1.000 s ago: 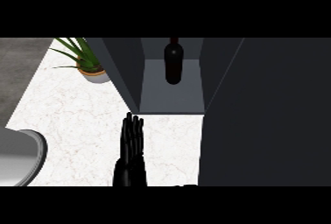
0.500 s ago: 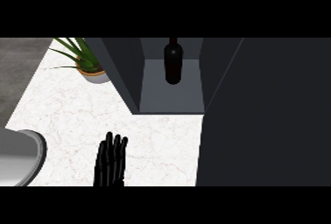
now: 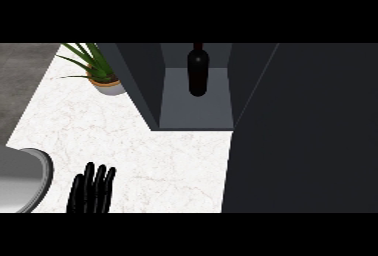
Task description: Pick up the wine, place it into the cabinet and close the cabinet
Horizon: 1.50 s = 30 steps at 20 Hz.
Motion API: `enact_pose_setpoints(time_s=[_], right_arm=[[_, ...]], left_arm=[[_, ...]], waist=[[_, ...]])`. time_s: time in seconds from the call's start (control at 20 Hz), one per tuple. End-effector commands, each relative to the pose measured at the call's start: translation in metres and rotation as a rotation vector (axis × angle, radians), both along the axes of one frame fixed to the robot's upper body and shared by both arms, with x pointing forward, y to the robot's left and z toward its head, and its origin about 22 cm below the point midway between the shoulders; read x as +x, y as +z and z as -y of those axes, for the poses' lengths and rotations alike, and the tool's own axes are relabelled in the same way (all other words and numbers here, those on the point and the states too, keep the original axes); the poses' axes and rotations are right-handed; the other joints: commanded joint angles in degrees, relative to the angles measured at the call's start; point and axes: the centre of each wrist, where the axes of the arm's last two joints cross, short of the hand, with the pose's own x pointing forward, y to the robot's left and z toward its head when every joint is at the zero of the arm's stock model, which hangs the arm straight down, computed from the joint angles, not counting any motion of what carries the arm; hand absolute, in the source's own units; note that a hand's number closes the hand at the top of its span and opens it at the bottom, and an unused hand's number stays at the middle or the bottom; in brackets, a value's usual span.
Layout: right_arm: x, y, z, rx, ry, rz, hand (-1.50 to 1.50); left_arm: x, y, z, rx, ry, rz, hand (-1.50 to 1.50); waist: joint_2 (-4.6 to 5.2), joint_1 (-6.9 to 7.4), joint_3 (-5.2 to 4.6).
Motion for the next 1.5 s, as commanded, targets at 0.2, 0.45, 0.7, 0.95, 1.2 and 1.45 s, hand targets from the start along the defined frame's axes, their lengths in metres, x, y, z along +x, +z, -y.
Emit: enact_pose_setpoints(time_s=[0.2, 0.45, 0.7, 0.95, 1.2, 1.45], right_arm=[[-0.042, 0.01, -0.01, 0.098, 0.186, -0.105, 1.5], [-0.048, 0.017, -0.033, 0.031, 0.332, -0.016, 1.5], [-0.07, 0.018, -0.049, 0.055, 0.397, -0.027, 1.5], [-0.072, 0.017, -0.071, 0.068, 0.408, -0.053, 1.5], [-0.075, 0.014, -0.105, 0.091, 0.423, -0.056, 1.5], [-0.072, 0.014, -0.123, 0.089, 0.361, -0.024, 1.5]], left_arm=[[0.005, 0.009, -0.044, -0.012, 0.049, 0.048, -1.5], [0.001, 0.033, -0.069, -0.001, 0.065, 0.054, -1.5], [-0.004, 0.026, -0.088, -0.018, 0.103, 0.038, -1.5], [-0.005, 0.02, -0.106, 0.021, 0.119, 0.029, -1.5], [0.003, 0.035, -0.126, 0.023, 0.115, 0.037, -1.5], [-0.001, 0.043, -0.139, 0.016, 0.059, 0.015, -1.5]], waist=[[-0.09, -0.04, -0.06], [-0.26, 0.51, -0.08], [-0.44, -0.23, -0.09], [-0.45, -0.31, -0.1], [-0.44, -0.52, -0.11], [-0.27, 0.38, -0.12]])
